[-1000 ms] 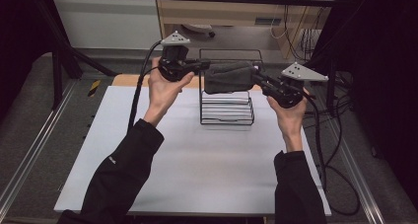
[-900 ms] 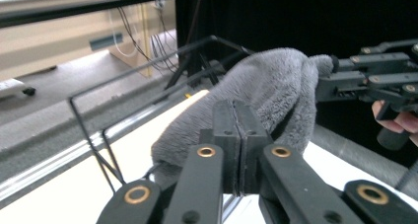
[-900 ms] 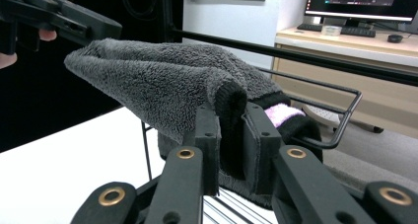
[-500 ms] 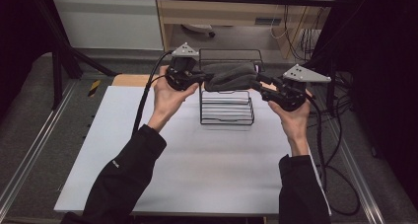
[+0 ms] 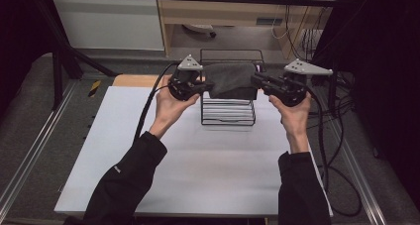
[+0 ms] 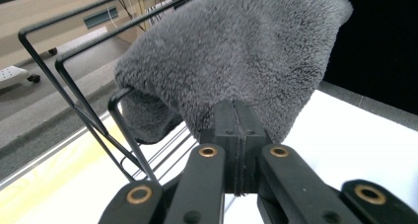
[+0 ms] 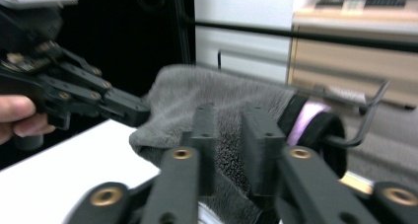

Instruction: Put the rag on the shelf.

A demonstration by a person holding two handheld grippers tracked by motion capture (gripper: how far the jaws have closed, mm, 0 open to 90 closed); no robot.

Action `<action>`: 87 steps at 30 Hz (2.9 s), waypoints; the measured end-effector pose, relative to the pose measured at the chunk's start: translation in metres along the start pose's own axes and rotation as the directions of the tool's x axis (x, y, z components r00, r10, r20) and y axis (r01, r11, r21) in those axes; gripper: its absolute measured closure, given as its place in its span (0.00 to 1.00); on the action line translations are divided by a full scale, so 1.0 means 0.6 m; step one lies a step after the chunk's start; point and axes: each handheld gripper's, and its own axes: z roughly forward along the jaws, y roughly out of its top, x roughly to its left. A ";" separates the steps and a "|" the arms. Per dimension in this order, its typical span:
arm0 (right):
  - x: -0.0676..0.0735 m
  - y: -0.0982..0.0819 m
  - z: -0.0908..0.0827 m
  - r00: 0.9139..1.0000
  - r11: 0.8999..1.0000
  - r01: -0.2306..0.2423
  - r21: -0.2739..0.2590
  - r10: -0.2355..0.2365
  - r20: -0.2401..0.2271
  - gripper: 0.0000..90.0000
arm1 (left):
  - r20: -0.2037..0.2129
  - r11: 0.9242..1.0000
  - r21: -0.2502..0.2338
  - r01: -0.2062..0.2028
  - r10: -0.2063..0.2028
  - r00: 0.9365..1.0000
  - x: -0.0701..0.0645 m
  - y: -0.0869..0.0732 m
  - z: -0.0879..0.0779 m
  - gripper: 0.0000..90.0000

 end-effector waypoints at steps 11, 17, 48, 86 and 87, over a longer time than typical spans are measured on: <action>-0.023 -0.050 0.037 0.998 0.993 -0.052 0.104 0.048 0.042 1.00 | -0.027 1.000 0.006 0.003 -0.003 1.000 0.003 -0.022 0.030 1.00; -0.029 -0.064 0.050 0.997 0.995 -0.051 0.089 0.045 0.065 0.98 | -0.036 1.000 -0.008 0.024 -0.024 0.999 0.007 -0.026 0.043 1.00; 0.025 -0.101 -0.038 0.999 0.993 -0.041 0.109 0.042 -0.007 0.10 | -0.073 0.989 0.110 0.094 -0.086 0.994 0.044 -0.207 -0.094 0.18; 0.004 -0.378 -0.075 0.990 0.941 -0.101 0.323 0.126 -0.057 0.01 | -0.130 0.971 0.169 0.169 -0.148 0.980 0.049 -0.475 -0.178 0.08; 0.003 -0.381 -0.078 0.989 0.942 -0.108 0.318 0.133 -0.057 0.01 | -0.129 0.970 0.170 0.171 -0.150 0.980 0.048 -0.477 -0.179 0.08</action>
